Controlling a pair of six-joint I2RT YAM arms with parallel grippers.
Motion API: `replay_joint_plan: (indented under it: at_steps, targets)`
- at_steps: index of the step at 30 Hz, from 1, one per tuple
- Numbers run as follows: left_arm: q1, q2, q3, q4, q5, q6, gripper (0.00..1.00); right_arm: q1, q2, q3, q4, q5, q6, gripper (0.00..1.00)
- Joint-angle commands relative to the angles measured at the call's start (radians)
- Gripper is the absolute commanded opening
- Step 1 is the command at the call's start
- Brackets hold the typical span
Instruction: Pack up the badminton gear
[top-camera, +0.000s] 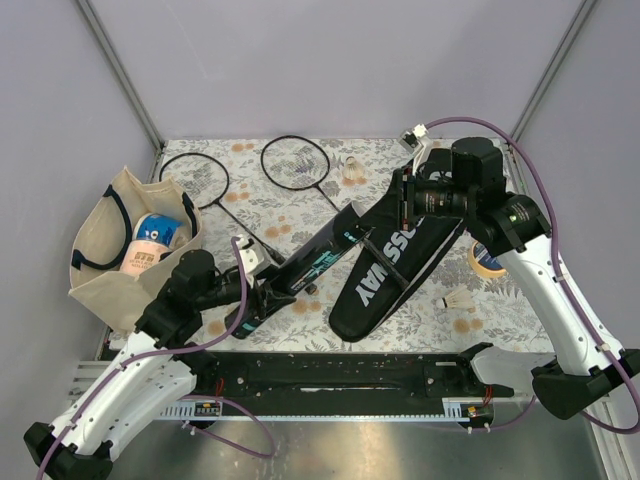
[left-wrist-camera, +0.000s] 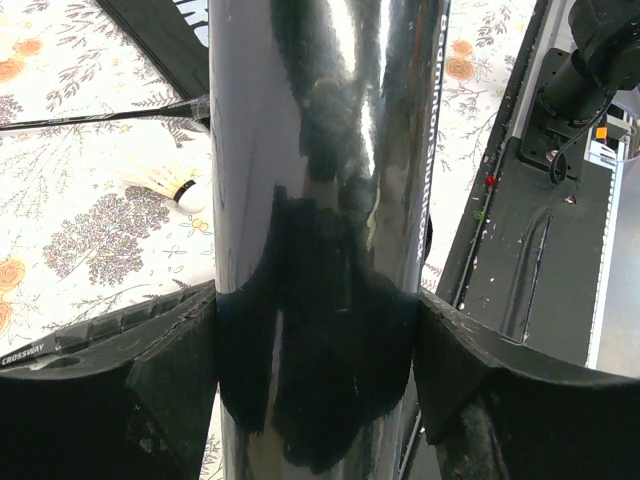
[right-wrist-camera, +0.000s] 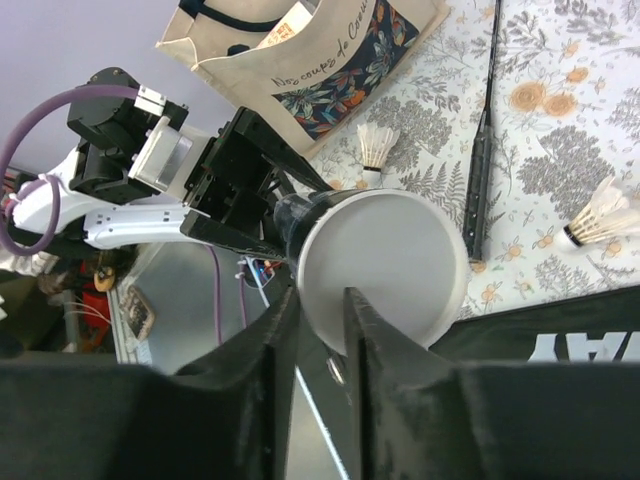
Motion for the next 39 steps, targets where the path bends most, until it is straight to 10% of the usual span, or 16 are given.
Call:
replay_joint_plan:
  at_steps: [1, 7, 25, 39]
  targets:
    - [-0.002, -0.012, 0.022, 0.079, 0.003, 0.023, 0.29, -0.009, -0.005, 0.012, 0.029, -0.03, -0.007, 0.22]
    - [-0.004, -0.035, -0.013, 0.094, 0.015, 0.054, 0.24, -0.039, -0.017, 0.044, 0.071, -0.134, 0.036, 0.0]
    - [-0.002, -0.061, -0.018, 0.074, -0.019, 0.065, 0.18, -0.181, -0.1, -0.039, 0.399, -0.332, 0.331, 0.0]
    - [-0.002, -0.228, -0.033, 0.207, -0.527, -0.043, 0.26, -0.19, -0.117, -0.232, 0.201, 0.221, 0.18, 0.0]
